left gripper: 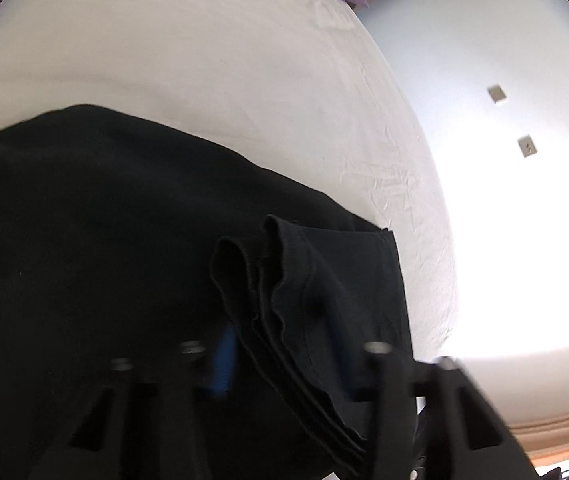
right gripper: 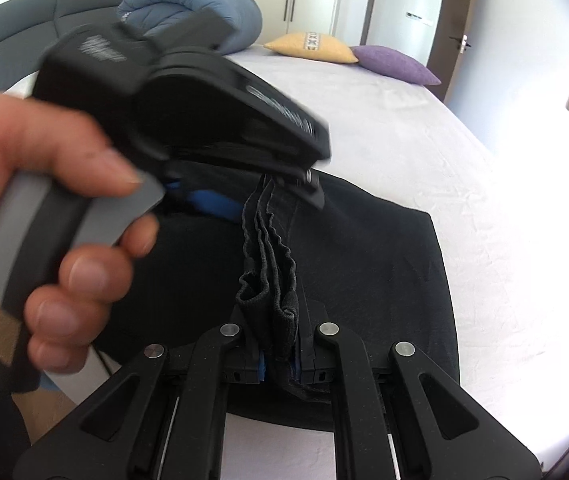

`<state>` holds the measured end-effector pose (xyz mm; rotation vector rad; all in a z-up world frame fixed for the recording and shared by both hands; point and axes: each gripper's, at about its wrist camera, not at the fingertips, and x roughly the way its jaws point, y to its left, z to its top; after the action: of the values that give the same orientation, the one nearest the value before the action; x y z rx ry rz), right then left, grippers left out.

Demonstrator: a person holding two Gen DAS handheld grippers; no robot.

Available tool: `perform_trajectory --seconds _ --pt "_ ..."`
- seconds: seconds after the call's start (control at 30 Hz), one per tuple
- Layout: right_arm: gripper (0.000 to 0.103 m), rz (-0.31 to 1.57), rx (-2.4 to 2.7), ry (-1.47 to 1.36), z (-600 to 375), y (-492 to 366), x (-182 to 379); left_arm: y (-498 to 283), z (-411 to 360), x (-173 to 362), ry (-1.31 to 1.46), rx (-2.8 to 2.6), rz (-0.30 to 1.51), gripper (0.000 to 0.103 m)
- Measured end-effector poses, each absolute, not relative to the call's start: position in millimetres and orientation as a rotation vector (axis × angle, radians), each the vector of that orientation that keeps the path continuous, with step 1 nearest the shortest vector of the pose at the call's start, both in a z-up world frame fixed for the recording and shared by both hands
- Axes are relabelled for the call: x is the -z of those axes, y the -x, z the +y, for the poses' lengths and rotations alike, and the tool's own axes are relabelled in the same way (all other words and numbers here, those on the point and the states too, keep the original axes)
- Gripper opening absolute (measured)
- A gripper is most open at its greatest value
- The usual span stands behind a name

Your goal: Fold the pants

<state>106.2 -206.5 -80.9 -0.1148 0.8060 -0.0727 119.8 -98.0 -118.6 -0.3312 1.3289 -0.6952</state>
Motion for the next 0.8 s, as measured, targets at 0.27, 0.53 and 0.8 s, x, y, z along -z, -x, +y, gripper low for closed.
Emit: perform_trajectory --seconds 0.27,0.53,0.8 --pt "0.008 0.795 0.004 0.111 -184.8 -103.8 67.3 -144.3 -76.9 94.2 0.100 0.755 1.294 0.014" --pt "0.008 0.847 -0.139 0.059 -140.2 -121.3 80.2 -161.8 -29.6 103.2 -0.045 0.708 1.298 0.014" --pt "0.010 0.944 -0.207 0.048 -108.6 -124.2 111.1 -179.2 -19.7 114.0 -0.022 0.670 1.313 0.015"
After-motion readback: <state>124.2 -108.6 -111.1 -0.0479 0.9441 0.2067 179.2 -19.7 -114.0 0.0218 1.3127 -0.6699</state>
